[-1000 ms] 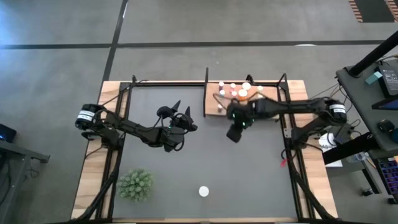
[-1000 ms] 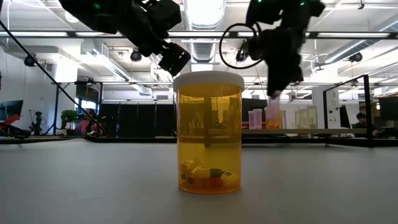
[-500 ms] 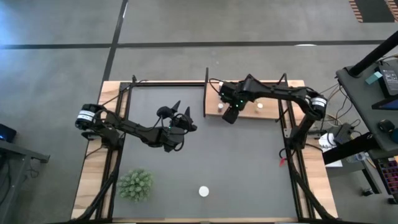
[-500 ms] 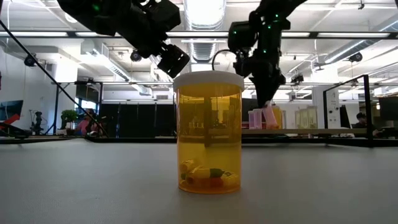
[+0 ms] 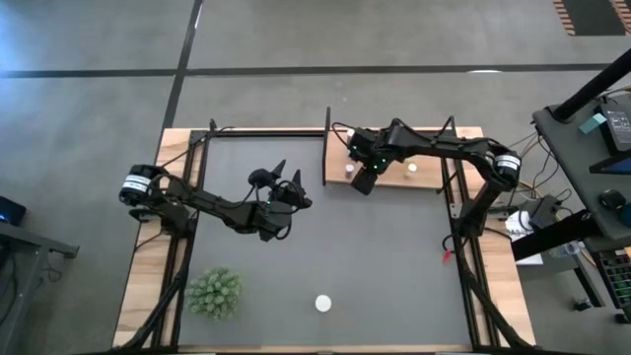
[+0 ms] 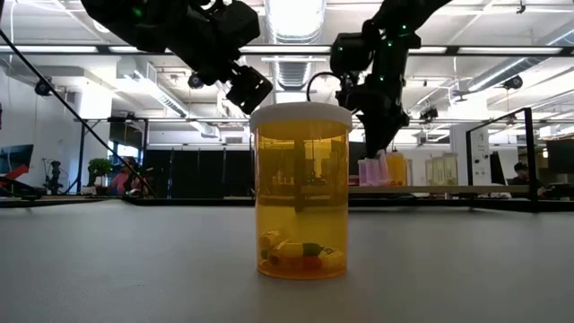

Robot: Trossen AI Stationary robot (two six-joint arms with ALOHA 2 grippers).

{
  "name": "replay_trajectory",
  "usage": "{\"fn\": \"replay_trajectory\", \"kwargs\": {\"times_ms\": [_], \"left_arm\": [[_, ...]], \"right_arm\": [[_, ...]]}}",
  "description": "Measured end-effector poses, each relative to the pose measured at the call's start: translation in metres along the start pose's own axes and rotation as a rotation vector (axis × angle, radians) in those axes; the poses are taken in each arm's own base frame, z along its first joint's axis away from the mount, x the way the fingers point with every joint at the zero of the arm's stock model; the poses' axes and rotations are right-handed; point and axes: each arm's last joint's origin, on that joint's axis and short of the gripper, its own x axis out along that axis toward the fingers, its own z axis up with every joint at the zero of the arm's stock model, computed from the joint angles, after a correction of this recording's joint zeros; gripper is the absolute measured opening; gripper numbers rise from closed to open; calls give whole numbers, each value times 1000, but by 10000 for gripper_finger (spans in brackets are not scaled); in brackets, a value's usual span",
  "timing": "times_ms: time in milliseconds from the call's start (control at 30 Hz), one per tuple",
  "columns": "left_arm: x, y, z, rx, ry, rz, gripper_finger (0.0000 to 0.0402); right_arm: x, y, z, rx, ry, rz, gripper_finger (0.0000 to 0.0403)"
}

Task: Pick and place medicine bottles onto shelf by color
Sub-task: Put the pink pill bottle on the shelf aligned with the other pink pill bottles

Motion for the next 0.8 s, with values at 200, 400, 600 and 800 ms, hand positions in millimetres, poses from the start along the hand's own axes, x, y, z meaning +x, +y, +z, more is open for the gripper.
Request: {"fn": "replay_trajectory", "kwargs": {"times_ms": [200, 400, 600, 800], "left_arm": [[0, 0, 0, 1, 0, 0, 240], [0, 0, -2, 6, 1, 0, 240], [0, -1, -3, 9, 1, -1, 240], [0, -1, -3, 10, 1, -1, 240]], "right_arm": [[2, -1, 2, 1, -43, -15, 118], [4, -3, 3, -8, -69, -31, 121], [9, -4, 1, -9, -84, -47, 117], [9, -4, 1, -8, -94, -46, 131]]}}
